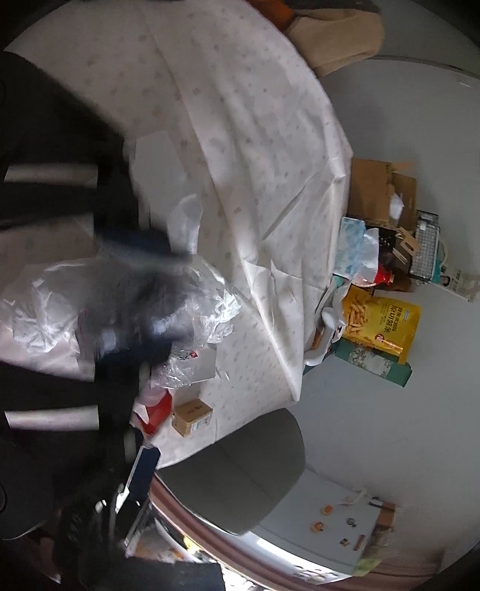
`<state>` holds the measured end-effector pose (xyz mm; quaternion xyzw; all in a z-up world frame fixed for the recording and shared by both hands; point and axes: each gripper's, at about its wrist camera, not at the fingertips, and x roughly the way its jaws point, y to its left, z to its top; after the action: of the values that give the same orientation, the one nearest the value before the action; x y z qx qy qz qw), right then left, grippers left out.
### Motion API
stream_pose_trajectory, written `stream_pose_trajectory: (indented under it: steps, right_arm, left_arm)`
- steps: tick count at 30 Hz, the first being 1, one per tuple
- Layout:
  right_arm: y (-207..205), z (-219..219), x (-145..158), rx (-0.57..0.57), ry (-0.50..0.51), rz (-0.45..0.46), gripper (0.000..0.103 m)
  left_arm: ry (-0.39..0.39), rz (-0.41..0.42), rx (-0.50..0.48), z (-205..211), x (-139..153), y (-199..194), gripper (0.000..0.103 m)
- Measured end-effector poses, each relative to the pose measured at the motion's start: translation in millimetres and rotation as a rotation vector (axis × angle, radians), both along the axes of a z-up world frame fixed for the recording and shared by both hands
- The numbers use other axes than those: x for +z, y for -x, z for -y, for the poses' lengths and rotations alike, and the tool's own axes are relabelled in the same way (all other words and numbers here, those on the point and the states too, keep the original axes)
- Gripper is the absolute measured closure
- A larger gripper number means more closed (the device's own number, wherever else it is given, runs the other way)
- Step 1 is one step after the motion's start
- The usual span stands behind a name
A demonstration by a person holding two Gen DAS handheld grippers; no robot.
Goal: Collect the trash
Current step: 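Grasp the crumpled white paper with the left tool while the right tool grasps the red wrapper, then carry the paper and red wrapper in both tools over the cream bucket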
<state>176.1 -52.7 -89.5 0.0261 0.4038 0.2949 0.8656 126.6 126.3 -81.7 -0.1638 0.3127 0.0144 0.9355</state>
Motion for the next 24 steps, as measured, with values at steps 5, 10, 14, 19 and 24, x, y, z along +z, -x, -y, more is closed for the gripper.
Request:
stream_pose_trajectory:
  steps: [5,10,14,19,24]
  right_arm:
    - [0,-15,3,0.011,0.025,0.032,0.041]
    - [-4,-25,8,0.000,0.080,0.067,0.075]
    - [2,-16,21,-0.035,0.085,0.122,0.085]
    - [10,3,40,-0.084,0.067,0.171,0.088]
    - [16,22,52,-0.105,0.029,0.191,0.089]
  left_arm:
    - [0.006,0.040,0.031,-8,10,12,0.085]
    - [-0.008,0.082,0.058,-12,27,24,0.085]
    - [-0.015,0.108,0.072,-14,37,33,0.085]
    - [-0.010,0.147,0.086,-20,50,44,0.085]
    - [-0.019,0.164,0.079,-10,59,50,0.085]
